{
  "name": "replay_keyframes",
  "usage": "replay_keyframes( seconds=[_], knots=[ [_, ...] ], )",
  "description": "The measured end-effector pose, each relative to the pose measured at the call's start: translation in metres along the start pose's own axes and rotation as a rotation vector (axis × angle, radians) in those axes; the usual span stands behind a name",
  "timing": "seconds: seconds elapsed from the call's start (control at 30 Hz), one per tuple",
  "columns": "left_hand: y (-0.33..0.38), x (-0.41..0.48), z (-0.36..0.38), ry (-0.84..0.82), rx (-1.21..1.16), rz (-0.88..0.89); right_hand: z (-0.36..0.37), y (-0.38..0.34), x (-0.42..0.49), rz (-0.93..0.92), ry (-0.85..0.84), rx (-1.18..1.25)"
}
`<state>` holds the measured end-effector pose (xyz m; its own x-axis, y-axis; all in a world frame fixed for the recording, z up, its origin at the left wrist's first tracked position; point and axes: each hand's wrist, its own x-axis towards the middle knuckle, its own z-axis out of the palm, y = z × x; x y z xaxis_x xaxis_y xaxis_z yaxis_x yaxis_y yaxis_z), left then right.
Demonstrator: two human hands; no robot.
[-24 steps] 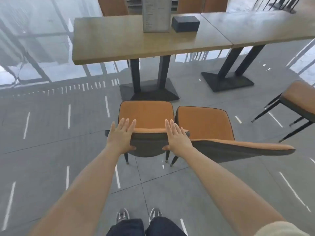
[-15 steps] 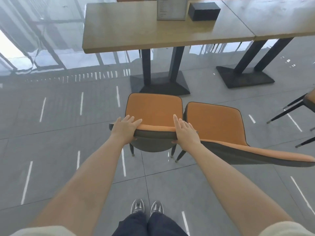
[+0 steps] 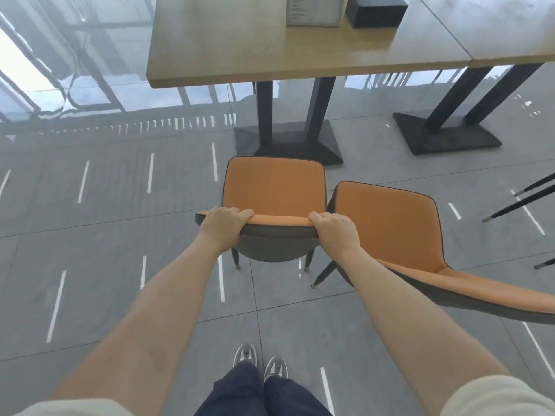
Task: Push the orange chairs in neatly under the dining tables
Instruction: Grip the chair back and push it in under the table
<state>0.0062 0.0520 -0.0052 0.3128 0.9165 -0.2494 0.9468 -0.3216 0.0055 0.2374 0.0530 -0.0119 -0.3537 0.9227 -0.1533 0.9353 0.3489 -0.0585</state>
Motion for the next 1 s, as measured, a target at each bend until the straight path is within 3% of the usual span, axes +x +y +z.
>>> replay_keyframes(
  seconds=[0.43,1.0],
  knots=[
    [0.000,0.082,-0.016,-0.001,-0.008,0.029,-0.023,0.056,0.075,0.033,0.006,0.016],
    [0.007,0.161,-0.033,-0.034,-0.076,-0.199,-0.036,0.121,0.164,-0.149,0.039,0.065]
  ],
)
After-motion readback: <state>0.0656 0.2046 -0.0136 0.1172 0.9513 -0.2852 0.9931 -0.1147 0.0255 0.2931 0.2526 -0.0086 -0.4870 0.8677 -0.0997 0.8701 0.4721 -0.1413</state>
